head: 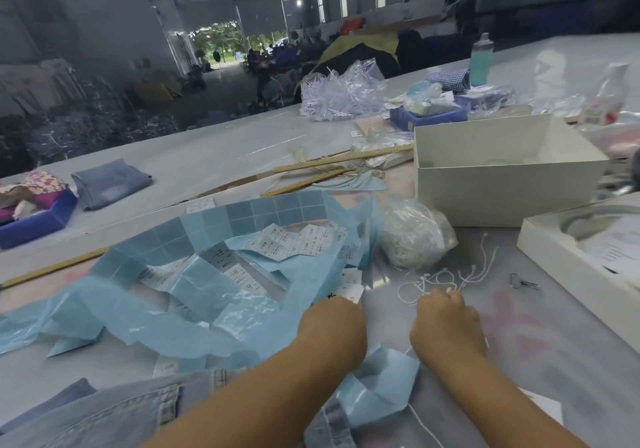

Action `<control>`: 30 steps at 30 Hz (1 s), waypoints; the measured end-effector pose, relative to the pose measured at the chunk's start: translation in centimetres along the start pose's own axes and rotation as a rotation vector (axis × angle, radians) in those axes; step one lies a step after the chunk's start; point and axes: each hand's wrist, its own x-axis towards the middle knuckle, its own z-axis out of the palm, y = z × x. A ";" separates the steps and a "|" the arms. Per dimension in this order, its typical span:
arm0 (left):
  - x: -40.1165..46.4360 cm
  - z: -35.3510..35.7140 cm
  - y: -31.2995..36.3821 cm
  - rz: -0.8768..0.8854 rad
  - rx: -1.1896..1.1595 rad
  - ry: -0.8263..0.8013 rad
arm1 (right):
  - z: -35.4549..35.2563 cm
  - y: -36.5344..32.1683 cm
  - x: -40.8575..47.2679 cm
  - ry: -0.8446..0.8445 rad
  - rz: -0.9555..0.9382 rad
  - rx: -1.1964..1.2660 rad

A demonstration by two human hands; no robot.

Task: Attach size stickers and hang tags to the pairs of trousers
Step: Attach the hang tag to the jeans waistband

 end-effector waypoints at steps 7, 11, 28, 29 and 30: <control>0.8 0.8 -0.9 -0.085 -0.031 0.130 | 0.8 -0.3 -0.2 0.014 -0.089 0.019; 0.9 0.8 -1.0 -0.064 -0.025 0.082 | 0.9 -0.4 -0.6 0.055 -0.125 0.160; 0.2 -0.6 -1.8 -0.084 -0.170 0.530 | -4.3 -2.7 -1.3 -0.219 0.115 1.468; -0.3 -1.2 -1.9 -0.075 -0.186 0.584 | -4.8 -2.9 -1.4 -0.253 0.105 1.502; -0.8 -1.7 -1.9 -0.047 -0.194 0.647 | -5.3 -3.1 -1.5 -0.290 0.089 1.540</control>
